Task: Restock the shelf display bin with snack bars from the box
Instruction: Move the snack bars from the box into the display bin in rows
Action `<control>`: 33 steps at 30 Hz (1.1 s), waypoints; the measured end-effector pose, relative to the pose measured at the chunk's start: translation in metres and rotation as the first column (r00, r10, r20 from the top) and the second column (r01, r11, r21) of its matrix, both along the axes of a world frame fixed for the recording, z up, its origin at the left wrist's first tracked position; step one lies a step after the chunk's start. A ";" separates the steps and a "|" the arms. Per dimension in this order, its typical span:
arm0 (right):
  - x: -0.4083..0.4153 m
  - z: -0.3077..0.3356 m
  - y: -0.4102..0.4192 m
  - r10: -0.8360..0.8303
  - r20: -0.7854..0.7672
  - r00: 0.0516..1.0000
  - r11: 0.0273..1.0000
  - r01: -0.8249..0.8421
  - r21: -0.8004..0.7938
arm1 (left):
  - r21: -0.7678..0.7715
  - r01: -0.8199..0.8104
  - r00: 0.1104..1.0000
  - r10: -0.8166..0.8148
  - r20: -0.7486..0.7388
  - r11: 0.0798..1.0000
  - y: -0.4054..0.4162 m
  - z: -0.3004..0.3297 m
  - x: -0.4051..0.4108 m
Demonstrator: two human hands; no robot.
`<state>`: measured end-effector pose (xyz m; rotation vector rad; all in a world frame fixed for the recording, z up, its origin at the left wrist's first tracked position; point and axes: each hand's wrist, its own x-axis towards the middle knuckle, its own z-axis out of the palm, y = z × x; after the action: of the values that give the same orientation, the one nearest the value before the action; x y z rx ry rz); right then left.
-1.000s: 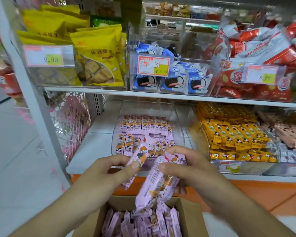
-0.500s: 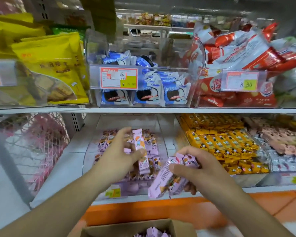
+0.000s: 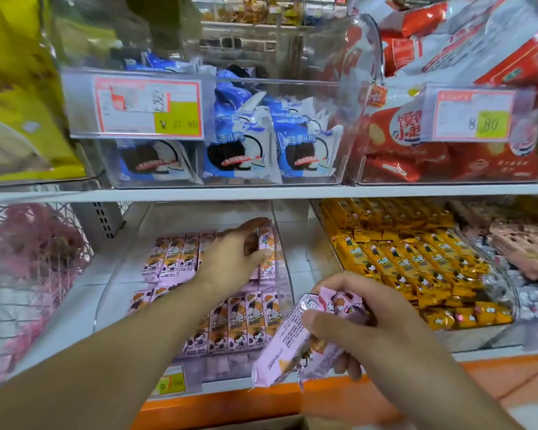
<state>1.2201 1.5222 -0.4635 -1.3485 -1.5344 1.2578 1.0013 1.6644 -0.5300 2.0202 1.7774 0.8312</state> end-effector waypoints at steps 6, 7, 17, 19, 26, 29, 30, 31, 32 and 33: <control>-0.001 -0.001 -0.001 -0.044 0.008 0.999 0.999 0.044 -0.007 | 0.185 -0.004 0.975 0.045 -0.218 0.983 0.008 -0.013 0.000; -0.001 -0.001 -0.002 -0.047 0.005 0.999 0.999 0.047 -0.011 | 0.192 0.024 0.978 0.017 -0.210 0.981 0.005 -0.012 0.001; 0.001 -0.004 -0.001 -0.078 -0.012 0.997 0.996 0.077 -0.041 | -0.045 0.151 0.883 -0.155 -0.442 0.988 -0.007 0.000 -0.009; 0.001 -0.005 0.000 -0.078 -0.014 0.997 0.996 0.077 -0.043 | -0.027 0.143 0.886 -0.140 -0.442 0.989 -0.001 -0.002 -0.007; 0.001 -0.006 0.000 -0.057 -0.005 0.998 0.998 0.057 -0.035 | 0.023 0.098 0.854 -0.073 -0.515 0.995 0.012 -0.010 -0.007; 0.001 -0.006 -0.001 -0.056 -0.006 0.998 0.998 0.056 -0.028 | -0.005 0.086 0.866 -0.077 -0.493 0.996 0.005 -0.006 -0.005; 0.001 -0.006 -0.002 -0.051 -0.009 0.999 0.998 0.051 -0.026 | -0.013 0.082 0.892 -0.080 -0.445 0.997 -0.001 -0.003 -0.005; 0.001 -0.005 -0.002 -0.042 -0.017 0.999 0.999 0.042 -0.027 | -0.016 0.083 0.930 -0.084 -0.357 0.996 -0.008 0.002 -0.006; 0.001 -0.004 -0.003 -0.035 -0.030 0.999 0.999 0.034 -0.031 | -0.016 0.090 0.969 -0.091 -0.230 0.996 -0.020 0.009 -0.006; 0.001 -0.002 -0.003 -0.032 -0.042 0.999 0.999 0.031 -0.035 | -0.013 0.102 0.992 -0.103 -0.080 0.995 -0.036 0.019 -0.007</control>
<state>1.2207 1.5188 -0.4660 -1.3540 -1.4627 1.2906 0.9941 1.6281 -0.5114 2.1468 1.6995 0.7189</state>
